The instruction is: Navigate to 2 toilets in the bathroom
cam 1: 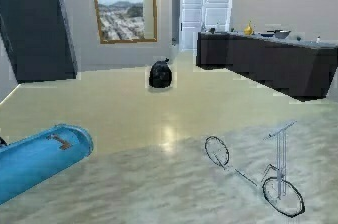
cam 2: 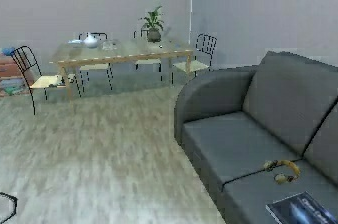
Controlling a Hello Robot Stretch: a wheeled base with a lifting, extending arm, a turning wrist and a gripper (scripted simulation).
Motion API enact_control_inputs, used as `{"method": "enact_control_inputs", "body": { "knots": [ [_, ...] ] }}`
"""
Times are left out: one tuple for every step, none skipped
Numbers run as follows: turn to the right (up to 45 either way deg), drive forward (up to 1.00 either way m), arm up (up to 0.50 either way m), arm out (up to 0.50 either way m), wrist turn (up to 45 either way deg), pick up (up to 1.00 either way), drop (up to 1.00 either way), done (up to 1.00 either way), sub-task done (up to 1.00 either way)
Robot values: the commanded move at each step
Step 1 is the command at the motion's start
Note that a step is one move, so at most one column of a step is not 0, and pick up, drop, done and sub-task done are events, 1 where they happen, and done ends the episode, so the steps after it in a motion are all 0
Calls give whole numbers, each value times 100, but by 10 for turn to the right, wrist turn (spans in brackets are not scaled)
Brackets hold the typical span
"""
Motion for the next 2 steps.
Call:
{"method": "enact_control_inputs", "body": {
  "knots": [
    [0,100,0,0,0,0,0,0,0],
    [-210,0,0,0,0,0,0,0,0]
  ]
}}
